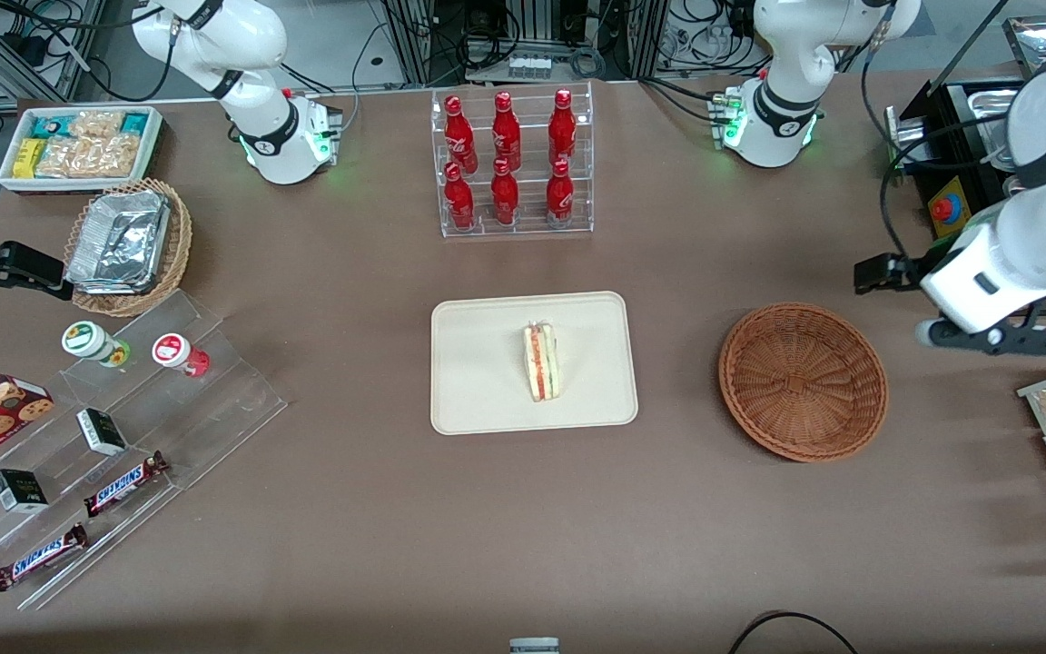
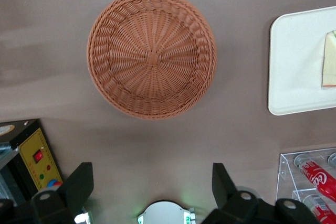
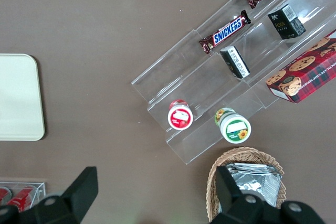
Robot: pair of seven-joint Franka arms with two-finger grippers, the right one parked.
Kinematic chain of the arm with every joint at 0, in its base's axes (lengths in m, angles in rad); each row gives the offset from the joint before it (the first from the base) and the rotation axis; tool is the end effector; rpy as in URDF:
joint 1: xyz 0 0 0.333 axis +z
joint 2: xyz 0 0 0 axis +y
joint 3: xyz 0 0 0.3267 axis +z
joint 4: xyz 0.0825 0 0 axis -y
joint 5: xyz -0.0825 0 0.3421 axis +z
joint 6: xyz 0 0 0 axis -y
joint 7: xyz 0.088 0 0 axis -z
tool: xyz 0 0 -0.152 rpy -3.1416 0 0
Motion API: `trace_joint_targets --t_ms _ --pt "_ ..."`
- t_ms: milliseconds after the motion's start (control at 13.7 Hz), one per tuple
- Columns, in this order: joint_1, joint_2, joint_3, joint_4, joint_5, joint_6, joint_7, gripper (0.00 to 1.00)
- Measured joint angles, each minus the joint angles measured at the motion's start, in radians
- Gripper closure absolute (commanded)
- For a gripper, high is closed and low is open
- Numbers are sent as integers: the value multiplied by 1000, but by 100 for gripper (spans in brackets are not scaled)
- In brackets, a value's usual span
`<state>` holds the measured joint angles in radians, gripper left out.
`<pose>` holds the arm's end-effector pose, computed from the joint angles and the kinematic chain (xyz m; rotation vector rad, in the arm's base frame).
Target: Place sandwich from basket to tray
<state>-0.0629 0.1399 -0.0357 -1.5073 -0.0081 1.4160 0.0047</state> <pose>0.5229 -0.0519 0.5331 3.1141 -0.1618 -0.3625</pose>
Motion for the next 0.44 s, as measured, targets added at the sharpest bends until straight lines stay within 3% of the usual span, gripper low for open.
trace_joint_targets --t_ms 438 --pt "45 -164 0 -130 4 -19 35 0"
